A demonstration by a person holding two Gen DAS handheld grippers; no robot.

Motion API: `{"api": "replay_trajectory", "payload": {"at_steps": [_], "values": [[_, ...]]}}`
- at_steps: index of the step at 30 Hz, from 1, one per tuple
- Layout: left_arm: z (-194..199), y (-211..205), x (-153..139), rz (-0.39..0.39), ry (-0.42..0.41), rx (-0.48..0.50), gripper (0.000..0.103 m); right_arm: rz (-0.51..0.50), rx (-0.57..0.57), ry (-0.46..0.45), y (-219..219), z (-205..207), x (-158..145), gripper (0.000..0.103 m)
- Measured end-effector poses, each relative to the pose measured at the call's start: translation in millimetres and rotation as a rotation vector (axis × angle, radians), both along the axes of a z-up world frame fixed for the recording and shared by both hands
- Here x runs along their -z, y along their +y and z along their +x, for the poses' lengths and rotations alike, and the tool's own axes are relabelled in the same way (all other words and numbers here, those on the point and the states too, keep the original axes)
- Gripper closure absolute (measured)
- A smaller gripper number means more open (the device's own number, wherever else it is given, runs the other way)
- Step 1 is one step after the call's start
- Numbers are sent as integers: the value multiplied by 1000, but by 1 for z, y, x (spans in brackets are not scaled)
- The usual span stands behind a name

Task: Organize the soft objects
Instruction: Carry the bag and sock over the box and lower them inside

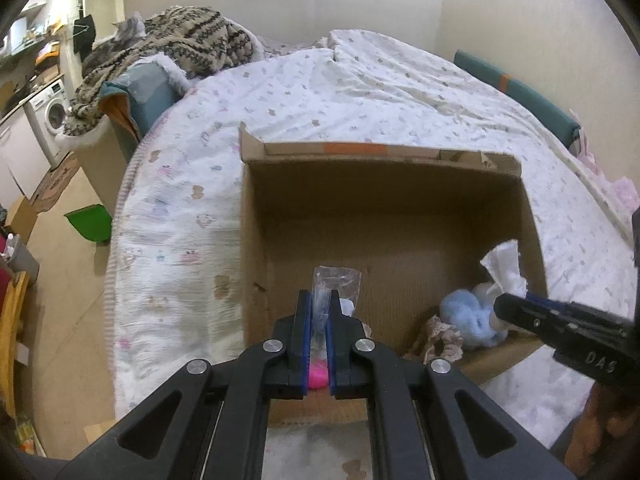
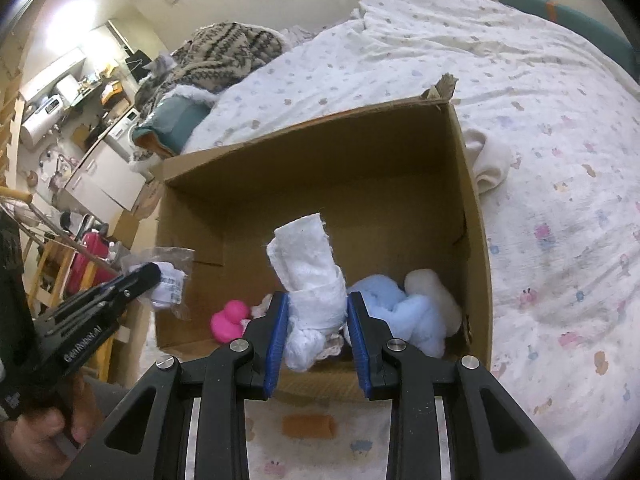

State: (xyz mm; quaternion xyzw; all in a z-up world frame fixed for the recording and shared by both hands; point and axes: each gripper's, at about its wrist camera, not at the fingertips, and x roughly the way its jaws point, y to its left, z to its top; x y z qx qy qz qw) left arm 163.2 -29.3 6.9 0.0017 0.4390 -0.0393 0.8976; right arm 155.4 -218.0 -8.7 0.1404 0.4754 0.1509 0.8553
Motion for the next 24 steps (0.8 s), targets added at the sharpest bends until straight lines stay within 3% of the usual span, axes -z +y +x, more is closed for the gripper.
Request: {"api": "replay_trajectory", "payload": {"at_steps": [3,6,24], "values": [[4,-2,18,-58,27,57,97,22,0,28,1,2,9,71],[8,-1,31,-4,37,25,97,9,-16,51,7,-1,18,71],[6,-5,36,-3,39,34,96,5,-15,101,11,6,31,71]]}}
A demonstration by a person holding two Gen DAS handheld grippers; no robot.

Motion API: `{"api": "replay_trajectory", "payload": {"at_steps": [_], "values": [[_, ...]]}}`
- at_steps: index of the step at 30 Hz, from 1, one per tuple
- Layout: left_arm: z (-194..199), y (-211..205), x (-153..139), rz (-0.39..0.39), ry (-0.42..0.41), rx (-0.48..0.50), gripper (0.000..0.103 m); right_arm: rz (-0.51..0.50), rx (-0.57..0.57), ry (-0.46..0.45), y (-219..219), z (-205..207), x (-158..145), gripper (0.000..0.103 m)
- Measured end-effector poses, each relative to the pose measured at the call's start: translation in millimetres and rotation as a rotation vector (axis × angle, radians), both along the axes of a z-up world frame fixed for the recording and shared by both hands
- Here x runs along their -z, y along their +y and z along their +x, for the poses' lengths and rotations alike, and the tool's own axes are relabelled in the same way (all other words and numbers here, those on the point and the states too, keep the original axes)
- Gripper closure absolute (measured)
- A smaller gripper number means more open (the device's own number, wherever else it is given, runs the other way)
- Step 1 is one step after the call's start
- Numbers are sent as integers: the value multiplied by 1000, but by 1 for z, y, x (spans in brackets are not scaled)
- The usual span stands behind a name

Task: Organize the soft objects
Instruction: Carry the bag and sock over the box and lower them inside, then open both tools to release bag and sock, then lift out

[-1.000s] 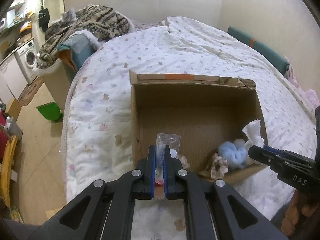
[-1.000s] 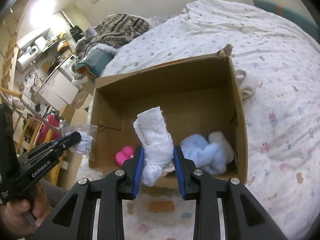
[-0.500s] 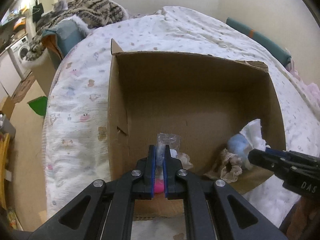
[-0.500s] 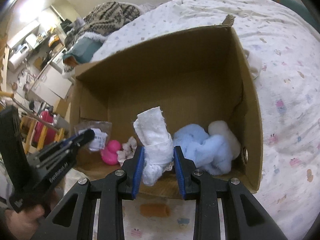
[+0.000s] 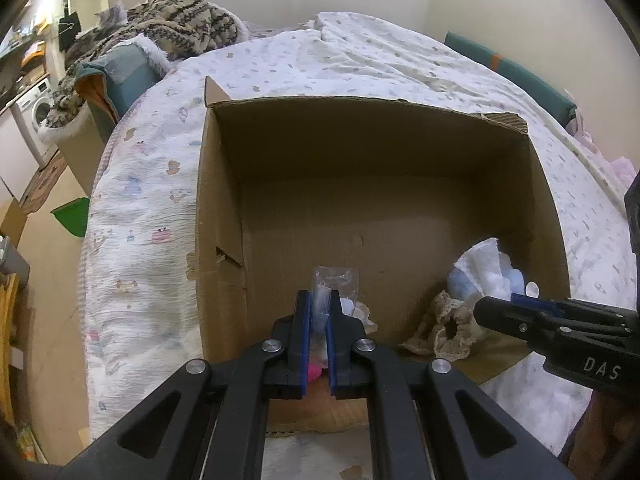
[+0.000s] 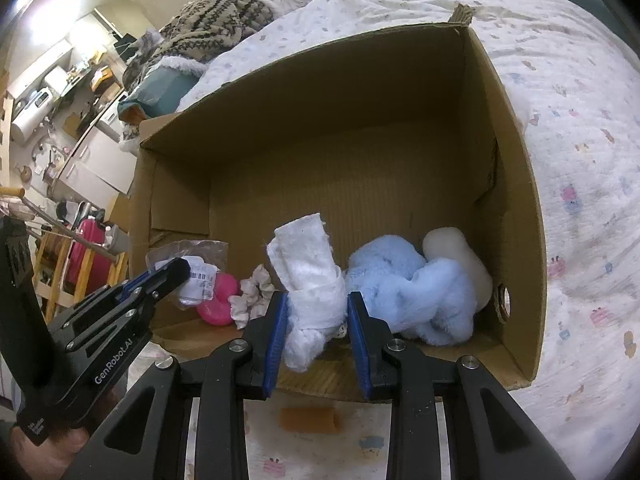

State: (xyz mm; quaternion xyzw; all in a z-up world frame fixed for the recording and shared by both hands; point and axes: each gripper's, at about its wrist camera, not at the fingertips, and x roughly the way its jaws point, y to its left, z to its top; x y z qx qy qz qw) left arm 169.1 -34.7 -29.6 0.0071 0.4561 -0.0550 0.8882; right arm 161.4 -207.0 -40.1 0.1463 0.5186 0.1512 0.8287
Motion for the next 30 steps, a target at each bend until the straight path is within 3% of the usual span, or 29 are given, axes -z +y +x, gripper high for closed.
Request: {"api": "replay_trajectory", "payload": {"at_steps": [15,19,20,21,22,23,27,30], "values": [[0,-2,-2,-12,-3,0,94,-1,27,-11,-4,0,-2,71],[-1,-5,-3,-3,-5,3,77,20,36,-9,-8,1,-3,69],[-2,-5,-5,-2,-12,4,73,22,40,-11,-9,1,-3,63],[-3,-6,-6,-4,-15,5,60,25,47,-13,-10,1,-4,55],[-3,-6,-7,-4,-15,4,41,33,58,-20,-12,0,-5,34],[-4,-6,-8,-1,-18,-1,34,46,72,-32,-15,-1,-6,30],[-9,-7,-12,-17,-38,6,30,53,83,-31,-18,0,-8,30],[-10,-10,-13,15,-39,13,30,59,88,-31,-20,0,-9,30]]}}
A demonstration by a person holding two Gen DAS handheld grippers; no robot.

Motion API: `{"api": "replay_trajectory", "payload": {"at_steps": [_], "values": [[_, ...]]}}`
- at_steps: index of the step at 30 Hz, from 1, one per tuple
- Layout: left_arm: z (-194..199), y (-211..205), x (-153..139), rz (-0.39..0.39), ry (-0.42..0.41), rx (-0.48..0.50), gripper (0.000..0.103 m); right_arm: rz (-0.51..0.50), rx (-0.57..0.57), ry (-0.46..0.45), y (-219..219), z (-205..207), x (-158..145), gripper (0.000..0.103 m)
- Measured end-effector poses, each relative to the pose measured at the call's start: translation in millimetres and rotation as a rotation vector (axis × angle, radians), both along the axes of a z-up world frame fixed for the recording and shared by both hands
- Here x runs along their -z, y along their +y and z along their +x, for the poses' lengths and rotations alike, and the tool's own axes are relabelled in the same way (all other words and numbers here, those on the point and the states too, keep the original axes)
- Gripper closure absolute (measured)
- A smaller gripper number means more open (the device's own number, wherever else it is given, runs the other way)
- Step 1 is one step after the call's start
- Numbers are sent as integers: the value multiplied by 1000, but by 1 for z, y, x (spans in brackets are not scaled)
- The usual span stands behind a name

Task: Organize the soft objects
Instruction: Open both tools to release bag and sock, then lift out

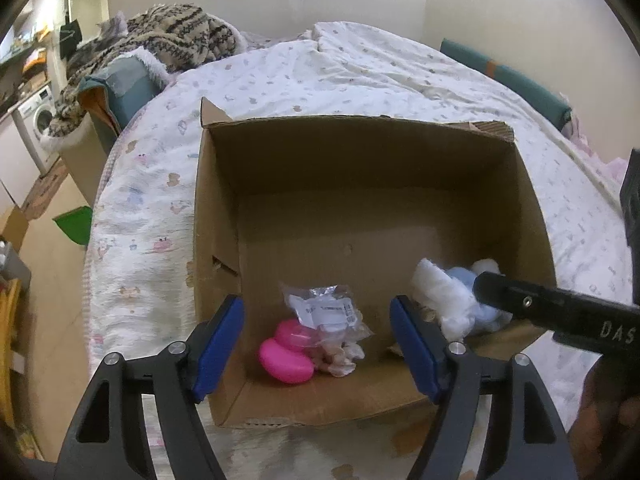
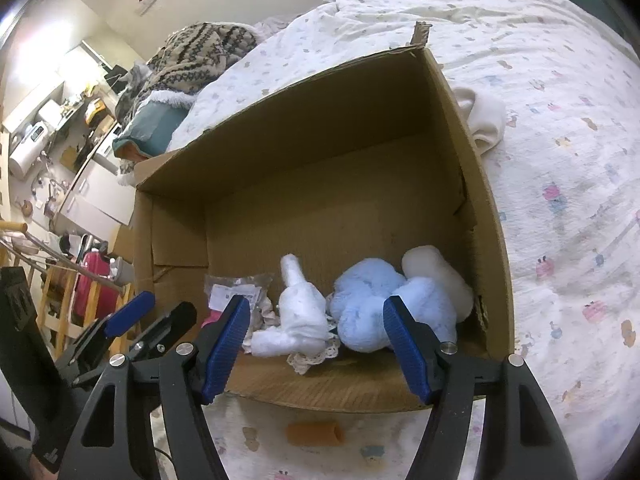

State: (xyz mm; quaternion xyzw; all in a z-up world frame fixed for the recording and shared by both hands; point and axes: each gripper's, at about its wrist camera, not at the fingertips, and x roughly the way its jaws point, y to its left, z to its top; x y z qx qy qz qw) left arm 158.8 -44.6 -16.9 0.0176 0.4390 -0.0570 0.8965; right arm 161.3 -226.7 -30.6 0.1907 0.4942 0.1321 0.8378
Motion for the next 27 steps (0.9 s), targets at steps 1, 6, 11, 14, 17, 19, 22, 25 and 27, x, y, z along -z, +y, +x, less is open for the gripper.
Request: {"api": "replay_trajectory", "payload": {"at_steps": [1,6,11,14,17,19,22,25,27], "values": [[0,0,0,3,-1,0,30,-1,3,-1,-1,0,-1,30],[-5,4,-5,-4,-4,-15,30,-2,20,-5,-5,-4,-3,30],[-13,11,-14,-14,-10,-44,30,1,37,10,-9,-10,-2,30],[-20,13,-23,-20,-6,-54,30,11,44,16,-10,-17,-4,30],[-30,16,-32,-36,-3,-49,30,-3,35,10,-8,-27,-7,30],[-38,18,-36,-35,-7,-57,30,-23,27,-1,-7,-34,-11,30],[-47,22,-37,-29,-2,-68,30,-65,18,-21,-5,-42,-18,30],[-55,28,-37,-31,12,-81,30,-71,8,-31,-4,-51,-21,30],[-60,31,-38,-30,12,-88,30,-59,13,-22,-6,-56,-20,30]]}}
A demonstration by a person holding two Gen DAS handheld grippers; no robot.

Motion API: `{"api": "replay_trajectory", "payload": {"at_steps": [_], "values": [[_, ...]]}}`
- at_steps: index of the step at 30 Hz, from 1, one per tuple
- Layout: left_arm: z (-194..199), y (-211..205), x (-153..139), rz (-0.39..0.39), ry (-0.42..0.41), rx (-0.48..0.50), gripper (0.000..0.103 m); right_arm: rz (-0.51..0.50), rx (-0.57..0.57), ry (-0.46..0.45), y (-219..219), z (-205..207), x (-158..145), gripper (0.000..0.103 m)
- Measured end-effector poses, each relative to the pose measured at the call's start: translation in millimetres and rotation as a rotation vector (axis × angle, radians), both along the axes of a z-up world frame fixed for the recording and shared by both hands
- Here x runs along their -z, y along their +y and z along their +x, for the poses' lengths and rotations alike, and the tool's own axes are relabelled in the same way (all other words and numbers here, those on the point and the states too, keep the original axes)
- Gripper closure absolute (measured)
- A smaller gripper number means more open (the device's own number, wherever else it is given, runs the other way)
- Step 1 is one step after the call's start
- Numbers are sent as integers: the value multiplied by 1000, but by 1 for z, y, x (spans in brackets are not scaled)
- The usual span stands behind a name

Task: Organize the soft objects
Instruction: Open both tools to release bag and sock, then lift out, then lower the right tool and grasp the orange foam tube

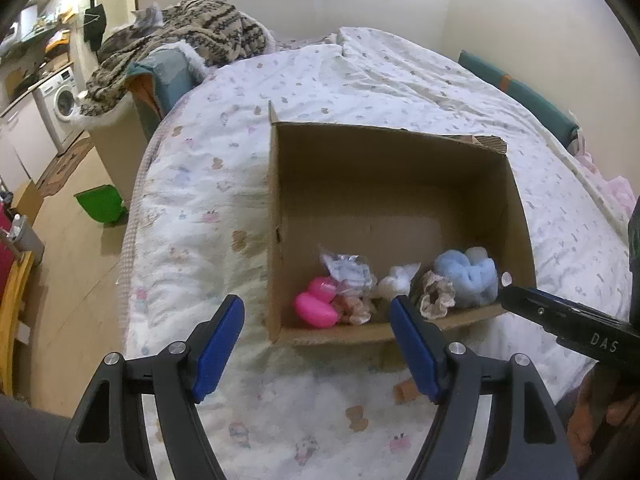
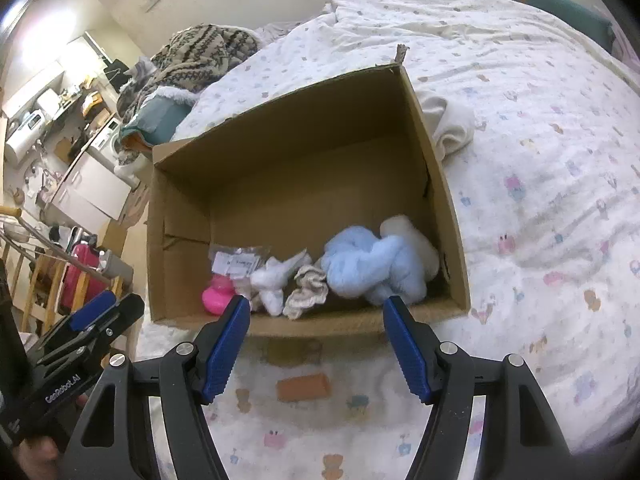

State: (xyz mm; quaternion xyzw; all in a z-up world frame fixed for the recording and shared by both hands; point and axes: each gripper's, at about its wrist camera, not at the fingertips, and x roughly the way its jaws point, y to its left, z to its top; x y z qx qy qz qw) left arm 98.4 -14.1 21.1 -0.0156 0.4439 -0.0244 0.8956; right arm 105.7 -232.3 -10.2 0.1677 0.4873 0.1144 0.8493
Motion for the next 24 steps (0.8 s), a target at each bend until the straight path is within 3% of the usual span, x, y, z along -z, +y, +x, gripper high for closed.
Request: {"api": "replay_trajectory", "payload": {"at_steps": [17,24], "values": [[-23,10,17,52,17,-27,30,105,41,151,-9,-16,27,30],[-16,19,29,-9,64,-75,30,83,-28,294,17,-7,65,30]]}}
